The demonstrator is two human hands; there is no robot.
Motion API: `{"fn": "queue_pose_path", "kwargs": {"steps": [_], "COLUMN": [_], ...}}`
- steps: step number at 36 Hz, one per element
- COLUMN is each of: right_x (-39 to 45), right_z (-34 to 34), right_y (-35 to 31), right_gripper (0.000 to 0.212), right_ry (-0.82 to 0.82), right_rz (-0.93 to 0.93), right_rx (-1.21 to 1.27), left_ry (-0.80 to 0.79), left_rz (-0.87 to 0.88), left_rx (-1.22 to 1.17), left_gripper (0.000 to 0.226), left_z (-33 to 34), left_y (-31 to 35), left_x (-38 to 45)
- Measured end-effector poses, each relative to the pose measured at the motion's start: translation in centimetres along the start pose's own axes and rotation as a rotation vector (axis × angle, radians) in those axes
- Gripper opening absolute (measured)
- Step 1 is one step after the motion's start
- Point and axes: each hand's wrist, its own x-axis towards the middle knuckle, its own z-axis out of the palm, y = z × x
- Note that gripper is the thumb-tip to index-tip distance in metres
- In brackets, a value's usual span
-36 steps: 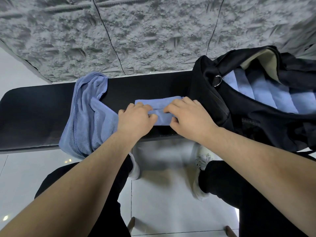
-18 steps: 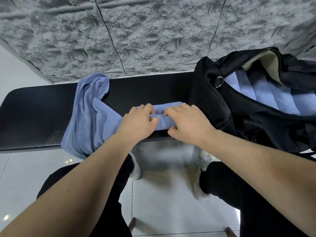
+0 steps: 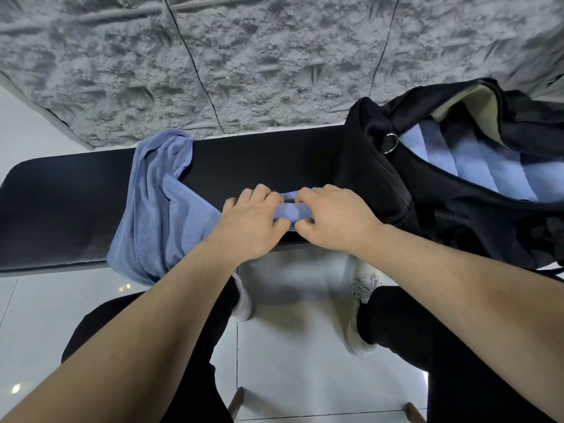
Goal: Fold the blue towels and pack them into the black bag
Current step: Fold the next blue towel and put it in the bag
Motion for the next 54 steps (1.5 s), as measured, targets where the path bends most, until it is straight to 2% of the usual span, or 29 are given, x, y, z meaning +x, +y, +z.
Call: {"fn": "queue_pose_path", "kwargs": {"steps": [4, 8, 12, 15, 19, 25, 33, 46, 50, 54], "right_x": [-0.2, -0.6, -0.6, -0.4, -0.1, -0.1, 0.2, -0.3, -0.3, -0.4], "right_z": [0.2, 0.3, 0.3, 0.5, 0.5, 0.5, 0.7, 0.6, 0.6, 0.9], "right_y": [0.1, 0.2, 0.4, 0.5, 0.6, 0.5, 0.4, -0.1, -0.1, 0.0], "right_gripper": [0.039, 0.05, 0.043, 0.042, 0.041, 0.042, 0.045, 0.033, 0.034, 0.045], "right_ry": [0.028, 0.097, 0.168, 0.173, 0.211, 0.159, 0.092, 0.011, 0.031, 0.09], "right_rz": [0.006, -0.037, -0.119, -0.125, -0.121, -0.09, -0.057, -0.04, -0.041, -0.067], "right_rx": [0.011, 0.034, 0.001, -0.07, -0.108, -0.11, -0.053, -0.04, -0.038, -0.048], "left_ry": [0.033, 0.018, 0.031, 0.1, 0.198, 0.222, 0.092, 0.029, 0.066, 0.032], "left_rz": [-0.043, -0.084, -0.113, -0.118, -0.105, -0.017, 0.046, 0.063, 0.023, 0.0], "left_rx": [0.039, 0.037, -0.041, -0.07, -0.067, -0.027, -0.001, 0.11, 0.004, -0.055], "left_gripper": [0.033, 0.032, 0.032, 0.035, 0.033, 0.026, 0.053, 0.068, 0.058, 0.03], "left_z": [0.5, 0.6, 0.6, 0.6, 0.8, 0.2, 0.2, 0.8, 0.8, 0.8], "left_y": [0.5, 0.5, 0.4, 0.5, 0.6, 0.5, -0.1, 0.0, 0.1, 0.0], "left_x": [0.5, 1.1, 1.5, 1.6, 1.4, 1.6, 1.1, 0.7, 1.2, 1.7]}}
